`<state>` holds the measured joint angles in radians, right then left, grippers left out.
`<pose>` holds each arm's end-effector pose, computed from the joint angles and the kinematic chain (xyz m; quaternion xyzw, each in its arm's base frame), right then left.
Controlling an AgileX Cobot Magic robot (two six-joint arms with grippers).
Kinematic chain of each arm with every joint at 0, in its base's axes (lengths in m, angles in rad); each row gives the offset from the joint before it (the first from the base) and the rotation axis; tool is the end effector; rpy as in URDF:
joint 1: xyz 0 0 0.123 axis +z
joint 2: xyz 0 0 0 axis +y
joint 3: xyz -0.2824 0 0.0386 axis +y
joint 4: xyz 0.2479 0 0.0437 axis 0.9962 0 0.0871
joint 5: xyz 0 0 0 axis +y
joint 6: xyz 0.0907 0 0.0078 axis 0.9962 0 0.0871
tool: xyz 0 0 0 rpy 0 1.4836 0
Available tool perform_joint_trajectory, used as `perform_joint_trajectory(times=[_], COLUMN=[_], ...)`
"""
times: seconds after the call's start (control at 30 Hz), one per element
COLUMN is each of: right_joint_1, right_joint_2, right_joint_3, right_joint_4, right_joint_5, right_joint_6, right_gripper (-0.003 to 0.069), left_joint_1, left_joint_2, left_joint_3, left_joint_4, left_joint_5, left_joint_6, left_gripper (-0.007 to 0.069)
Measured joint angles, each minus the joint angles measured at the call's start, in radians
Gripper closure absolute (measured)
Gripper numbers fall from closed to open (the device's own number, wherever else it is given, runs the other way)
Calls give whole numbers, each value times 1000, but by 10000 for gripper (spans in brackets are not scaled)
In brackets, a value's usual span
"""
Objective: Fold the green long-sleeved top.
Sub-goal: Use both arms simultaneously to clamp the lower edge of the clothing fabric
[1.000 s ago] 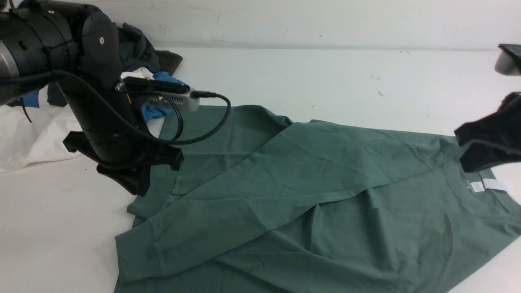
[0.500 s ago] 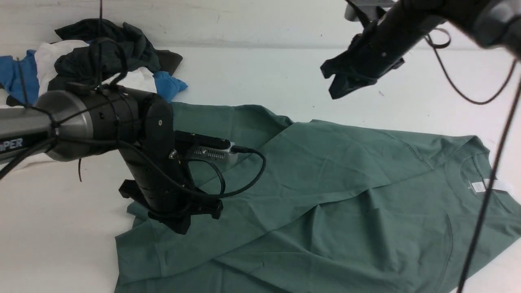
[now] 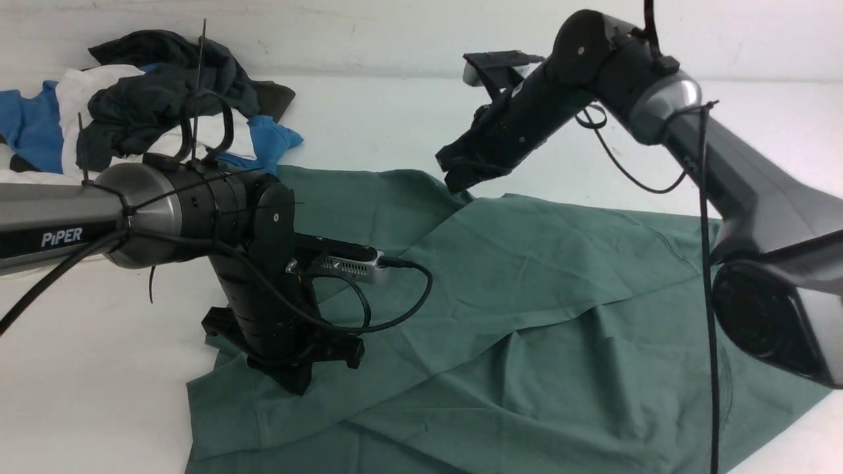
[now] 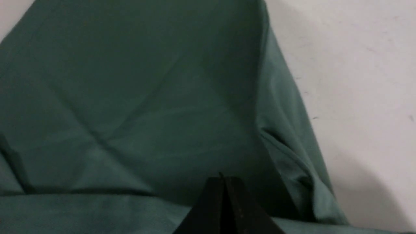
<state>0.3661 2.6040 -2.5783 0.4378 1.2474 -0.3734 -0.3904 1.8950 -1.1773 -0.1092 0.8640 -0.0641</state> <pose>0.4956 0.2292 0.1955 -0.3198 0.9036 0.2146 0.1875 0.3199 -0.1398 0.1578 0.1287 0.9900 -0.0503 0.0275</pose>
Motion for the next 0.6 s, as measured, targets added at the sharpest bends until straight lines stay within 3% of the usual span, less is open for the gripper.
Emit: perform_joint_trajectory(times=[0.23,0.6], right_joint_1=[17,15], right_joint_2=[71,90], right_joint_3=[1,0], right_joint_4=[-75,-262], right_joint_5=[-4,-268], right_joint_6=[-7,37], right_gripper=[673,673], left_joint_1=[0,0], left_joint_2=[19,47], left_joint_3=[-10,-20], left_joint_4=[-1,-5], left_joint_5=[13,31], left_joint_6=[0,0], left_gripper=[629,629])
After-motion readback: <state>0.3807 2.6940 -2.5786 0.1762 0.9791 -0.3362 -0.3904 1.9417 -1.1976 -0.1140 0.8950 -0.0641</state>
